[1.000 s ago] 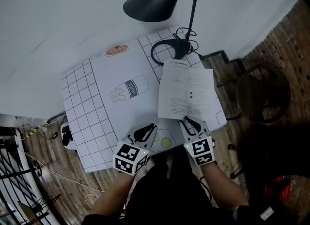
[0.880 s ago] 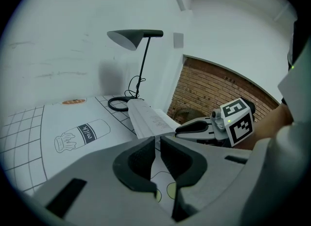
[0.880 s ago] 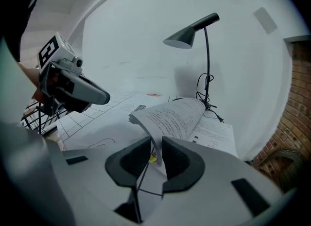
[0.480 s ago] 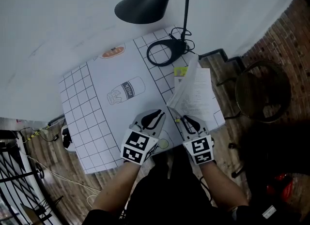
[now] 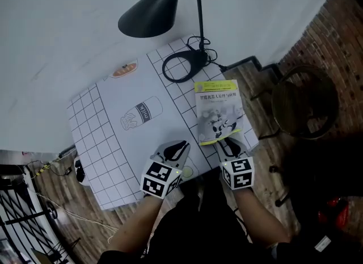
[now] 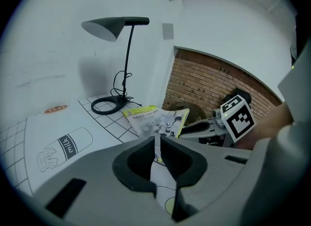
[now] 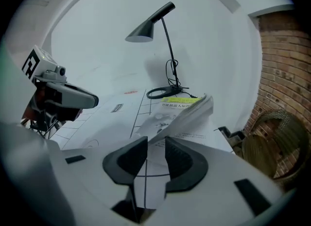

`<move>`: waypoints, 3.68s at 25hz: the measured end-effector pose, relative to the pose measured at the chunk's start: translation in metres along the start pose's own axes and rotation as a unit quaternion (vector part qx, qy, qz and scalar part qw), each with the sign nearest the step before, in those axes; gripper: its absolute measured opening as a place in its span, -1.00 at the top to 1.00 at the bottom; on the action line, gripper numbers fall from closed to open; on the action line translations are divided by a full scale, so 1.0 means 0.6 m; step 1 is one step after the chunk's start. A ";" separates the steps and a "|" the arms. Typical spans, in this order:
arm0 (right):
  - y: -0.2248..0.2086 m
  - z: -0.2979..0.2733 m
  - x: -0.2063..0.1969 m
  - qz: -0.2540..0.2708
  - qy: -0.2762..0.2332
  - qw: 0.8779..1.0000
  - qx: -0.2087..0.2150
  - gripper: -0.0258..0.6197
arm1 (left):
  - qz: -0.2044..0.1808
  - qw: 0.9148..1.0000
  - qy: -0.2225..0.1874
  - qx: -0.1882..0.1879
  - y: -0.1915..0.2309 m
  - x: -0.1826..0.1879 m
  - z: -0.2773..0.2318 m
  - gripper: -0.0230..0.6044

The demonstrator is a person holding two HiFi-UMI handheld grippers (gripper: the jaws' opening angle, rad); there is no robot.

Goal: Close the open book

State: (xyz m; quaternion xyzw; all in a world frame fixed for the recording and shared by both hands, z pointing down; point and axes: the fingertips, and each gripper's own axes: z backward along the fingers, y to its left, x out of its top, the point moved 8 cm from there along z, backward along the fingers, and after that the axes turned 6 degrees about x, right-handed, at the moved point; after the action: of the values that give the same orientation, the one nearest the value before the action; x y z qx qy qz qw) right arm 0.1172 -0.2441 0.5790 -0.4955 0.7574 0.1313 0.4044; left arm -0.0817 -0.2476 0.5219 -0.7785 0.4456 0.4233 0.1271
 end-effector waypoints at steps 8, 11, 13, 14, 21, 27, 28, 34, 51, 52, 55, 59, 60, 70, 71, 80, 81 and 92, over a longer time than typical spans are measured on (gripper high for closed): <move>-0.017 0.020 -0.003 -0.022 -0.015 1.000 -0.008 0.57 | -0.002 1.000 0.004 -0.006 -0.011 0.006 0.000 0.80; -0.020 0.025 0.008 -0.027 -0.025 0.999 -0.006 0.55 | 0.001 1.000 0.009 -0.007 -0.014 0.004 0.000 0.80; -0.026 0.031 0.012 -0.033 -0.030 0.999 -0.008 0.56 | 0.000 1.000 0.010 -0.007 -0.015 0.004 0.000 0.80; -0.030 0.035 0.014 -0.031 -0.032 0.999 -0.012 0.56 | 0.000 1.000 0.010 -0.007 -0.016 0.004 0.001 0.80; -0.066 0.073 0.037 0.033 -0.065 0.996 -0.059 0.58 | 0.000 1.000 0.011 -0.005 -0.012 0.002 -0.001 0.80; -0.089 0.056 0.010 0.010 -0.030 0.999 -0.037 0.59 | -0.001 1.000 0.023 -0.014 -0.024 -0.009 -0.011 0.80; -0.088 0.053 0.005 0.010 -0.022 0.999 -0.036 0.59 | -0.003 1.000 0.024 -0.015 -0.025 -0.009 -0.012 0.80; -0.076 0.065 0.011 0.010 -0.034 0.999 -0.042 0.72 | -0.009 1.000 0.017 -0.015 -0.024 0.003 -0.003 0.80; -0.006 0.151 0.063 0.038 -0.079 0.995 -0.054 0.90 | -0.018 0.998 -0.051 -0.017 -0.019 0.044 0.118 0.80; 0.001 0.159 0.068 0.037 -0.086 0.994 -0.058 0.90 | -0.018 0.998 -0.054 -0.019 -0.017 0.044 0.125 0.80; 0.020 0.192 0.081 0.038 -0.106 0.992 -0.059 0.91 | -0.024 0.997 -0.066 -0.026 -0.017 0.051 0.146 0.80; 0.043 0.228 0.107 0.064 -0.124 0.990 -0.035 0.91 | -0.038 0.995 -0.087 -0.025 -0.017 0.075 0.165 0.80; 0.046 0.236 0.114 0.071 -0.129 0.989 -0.029 0.91 | -0.040 0.995 -0.093 -0.022 -0.018 0.081 0.168 0.80; 0.010 0.324 0.172 0.098 -0.188 0.977 0.035 0.91 | -0.014 0.989 -0.144 0.040 -0.063 0.137 0.179 0.80; 0.001 0.334 0.175 0.100 -0.190 0.976 0.041 0.91 | -0.013 0.988 -0.147 0.048 -0.069 0.144 0.179 0.80; -0.068 0.404 0.207 0.099 -0.233 0.963 0.090 0.91 | -0.018 0.982 -0.163 0.094 -0.132 0.188 0.184 0.80; -0.070 0.411 0.211 0.103 -0.239 0.961 0.092 0.91 | -0.019 0.981 -0.165 0.097 -0.137 0.191 0.186 0.80; -0.074 0.476 0.264 0.124 -0.296 0.942 0.101 0.91 | -0.032 0.969 -0.203 0.138 -0.157 0.230 0.239 0.80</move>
State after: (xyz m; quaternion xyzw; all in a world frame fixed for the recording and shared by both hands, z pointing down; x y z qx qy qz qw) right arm 0.2641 -0.1959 0.2878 -0.2933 0.6683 0.2438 0.6387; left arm -0.0508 -0.1922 0.3111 -0.6651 0.4398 0.5022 0.3347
